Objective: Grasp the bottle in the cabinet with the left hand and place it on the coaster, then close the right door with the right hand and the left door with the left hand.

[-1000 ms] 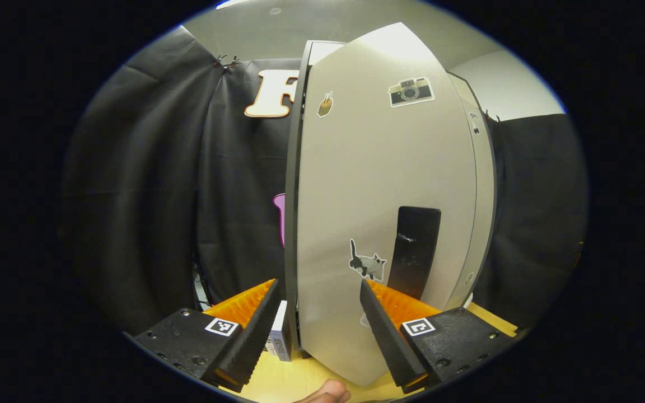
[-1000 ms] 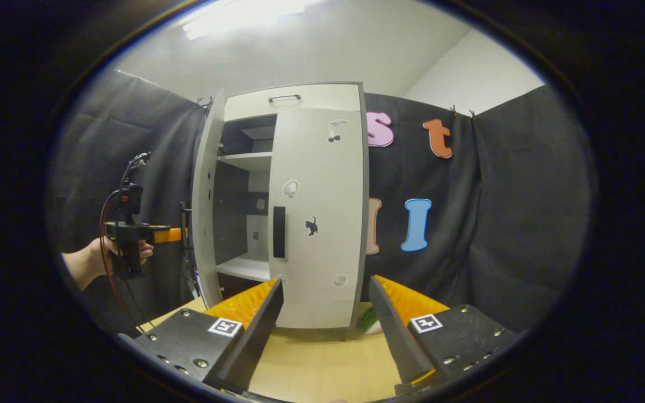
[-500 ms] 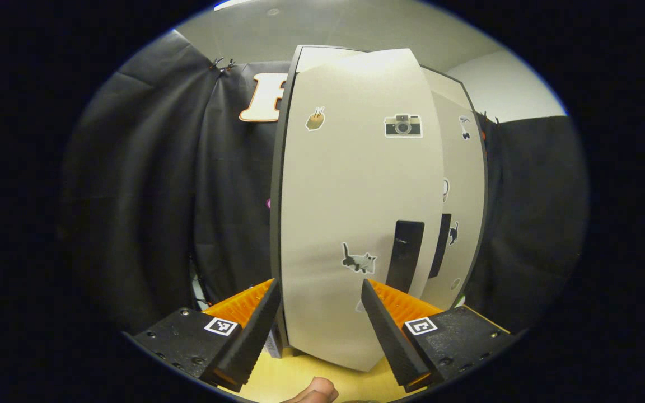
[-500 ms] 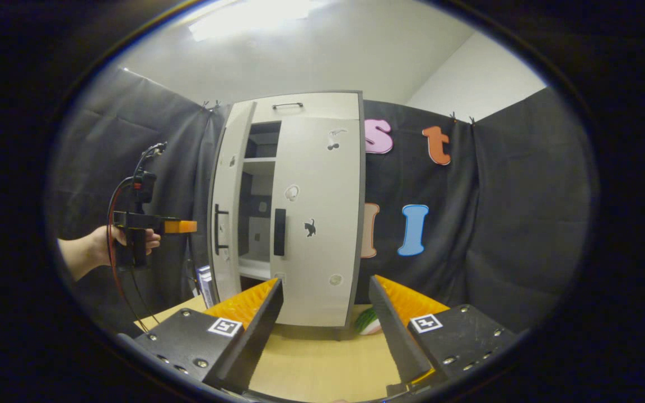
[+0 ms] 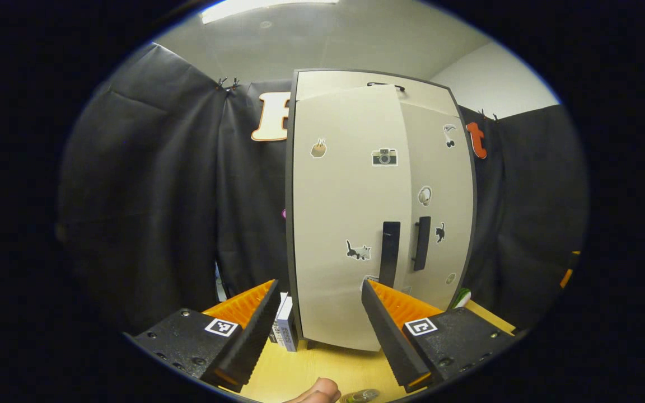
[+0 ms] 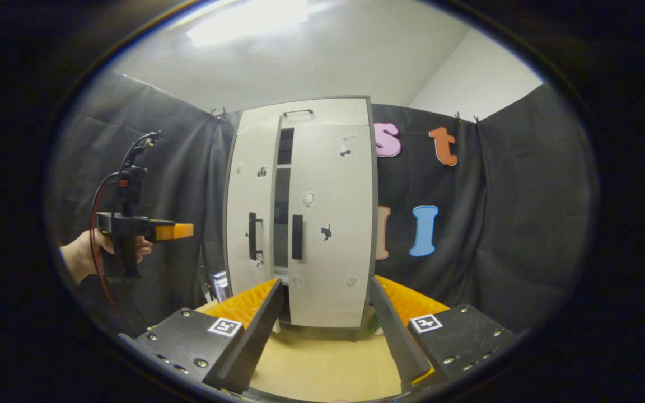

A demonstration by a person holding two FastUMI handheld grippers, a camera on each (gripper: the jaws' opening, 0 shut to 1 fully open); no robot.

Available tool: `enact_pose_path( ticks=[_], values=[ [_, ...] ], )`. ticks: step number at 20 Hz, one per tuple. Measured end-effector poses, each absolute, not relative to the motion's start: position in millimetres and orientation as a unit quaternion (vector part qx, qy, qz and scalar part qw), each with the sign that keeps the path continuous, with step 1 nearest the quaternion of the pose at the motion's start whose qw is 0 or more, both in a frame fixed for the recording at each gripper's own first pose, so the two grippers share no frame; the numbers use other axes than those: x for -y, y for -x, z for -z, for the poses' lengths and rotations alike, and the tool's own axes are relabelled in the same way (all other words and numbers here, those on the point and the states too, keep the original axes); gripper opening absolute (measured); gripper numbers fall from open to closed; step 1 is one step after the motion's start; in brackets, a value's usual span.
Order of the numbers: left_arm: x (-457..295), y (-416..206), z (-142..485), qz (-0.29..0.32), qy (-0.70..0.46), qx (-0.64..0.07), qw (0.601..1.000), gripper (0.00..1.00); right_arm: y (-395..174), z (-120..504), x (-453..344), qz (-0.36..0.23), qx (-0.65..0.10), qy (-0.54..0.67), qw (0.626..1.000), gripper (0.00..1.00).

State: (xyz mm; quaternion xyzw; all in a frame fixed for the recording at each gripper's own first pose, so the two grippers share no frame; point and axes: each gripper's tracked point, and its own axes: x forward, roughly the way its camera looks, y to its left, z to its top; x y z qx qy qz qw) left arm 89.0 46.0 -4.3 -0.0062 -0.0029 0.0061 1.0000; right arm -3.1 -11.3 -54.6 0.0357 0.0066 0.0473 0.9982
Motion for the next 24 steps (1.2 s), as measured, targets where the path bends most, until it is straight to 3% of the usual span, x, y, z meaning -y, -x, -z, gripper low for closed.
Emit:
enact_pose_path(
  ticks=[1,10,11,12,14,21,24],
  values=[
    [-45.3,-82.6,7.8,-0.010,0.006,-0.007,1.000,0.92,2.9,48.7,12.5,-0.041,0.001,-0.050,0.998,0.94],
    [-31.8,-47.9,6.8,0.004,-0.015,0.010,1.000,0.93,-18.4,54.5,-8.1,-0.026,-0.014,-0.028,0.999,0.94],
    [-30.8,-43.3,11.4,0.002,-0.015,0.007,1.000,0.93,-17.1,54.9,-11.0,-0.028,-0.016,-0.026,0.999,0.89],
    [-28.4,-39.7,12.8,0.004,-0.012,0.005,1.000,0.93,-17.3,55.1,-14.6,-0.031,-0.016,-0.026,0.999,0.94],
    [-21.5,-34.7,15.4,0.011,-0.004,0.003,1.000,0.93,-16.4,52.8,-17.6,-0.036,-0.015,-0.030,0.999,0.89],
    [-18.8,-29.3,-8.8,0.009,-0.013,0.027,1.000,0.93,-22.8,44.2,-6.2,-0.021,-0.016,-0.030,0.999,0.94],
    [-18.4,-27.2,-15.4,0.019,0.001,0.028,0.999,0.93,-26.1,42.2,-4.7,-0.017,-0.021,-0.035,0.999,0.89]
  ],
)
